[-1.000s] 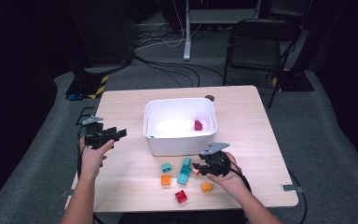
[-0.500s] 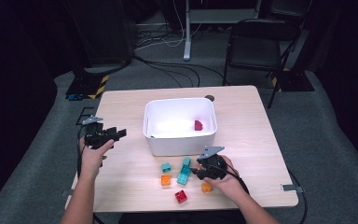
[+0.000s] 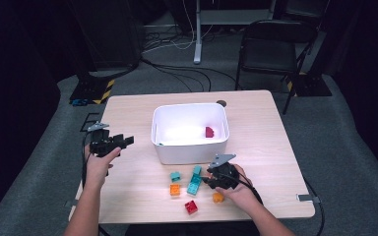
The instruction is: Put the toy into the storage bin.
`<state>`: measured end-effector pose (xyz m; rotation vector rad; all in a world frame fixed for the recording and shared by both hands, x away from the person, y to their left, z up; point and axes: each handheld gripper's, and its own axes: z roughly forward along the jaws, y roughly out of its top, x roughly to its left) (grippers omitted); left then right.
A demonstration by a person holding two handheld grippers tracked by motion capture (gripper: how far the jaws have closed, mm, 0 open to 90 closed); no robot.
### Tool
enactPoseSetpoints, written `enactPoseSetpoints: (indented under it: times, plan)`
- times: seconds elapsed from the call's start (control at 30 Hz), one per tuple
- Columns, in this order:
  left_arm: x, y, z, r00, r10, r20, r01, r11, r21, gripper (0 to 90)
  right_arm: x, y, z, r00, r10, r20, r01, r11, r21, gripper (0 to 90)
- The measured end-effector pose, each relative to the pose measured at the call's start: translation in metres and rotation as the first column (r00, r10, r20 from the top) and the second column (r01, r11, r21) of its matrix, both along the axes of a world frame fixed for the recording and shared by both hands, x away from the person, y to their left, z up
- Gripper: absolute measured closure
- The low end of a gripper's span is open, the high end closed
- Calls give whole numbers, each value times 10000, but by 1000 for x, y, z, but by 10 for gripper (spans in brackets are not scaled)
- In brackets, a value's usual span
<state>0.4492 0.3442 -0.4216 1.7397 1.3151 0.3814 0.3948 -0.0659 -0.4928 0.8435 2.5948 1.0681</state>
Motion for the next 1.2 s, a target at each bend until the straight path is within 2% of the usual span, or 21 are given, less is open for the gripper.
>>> enactPoseSetpoints:
  times: [0.1, 0.73, 0.93, 1.13, 1.17, 1.2]
  plan:
    - [0, 0, 0, 10000, 19, -3, -19, 10000, -32, 425, -1, 0, 4, 9998, 134, 110, -135, 9999, 86, 584]
    - [-1, 0, 1, 10000, 38, -5, -38, 10000, -27, 425, -8, 3, 36, 9988, 482, 4, -481, 9974, 538, 585]
    - [0, 0, 0, 10000, 13, -1, -13, 10000, 7, 425, -7, 3, 50, 9980, 637, 29, -638, 9961, 612, 585]
    - [0, 0, 0, 10000, 21, -2, -21, 10000, -10, 425, -5, 1, 69, 9966, 807, -142, -794, 9940, 758, 585]
    - [-1, -1, 0, 10000, 32, 14, -32, 10000, -16, 425, -3, 0, 76, 9965, 819, -186, -801, 9932, 850, 585]
    - [-1, -1, 0, 10000, 32, 14, -32, 10000, -16, 426, -3, 0, 76, 9965, 819, -186, -801, 9932, 850, 585]
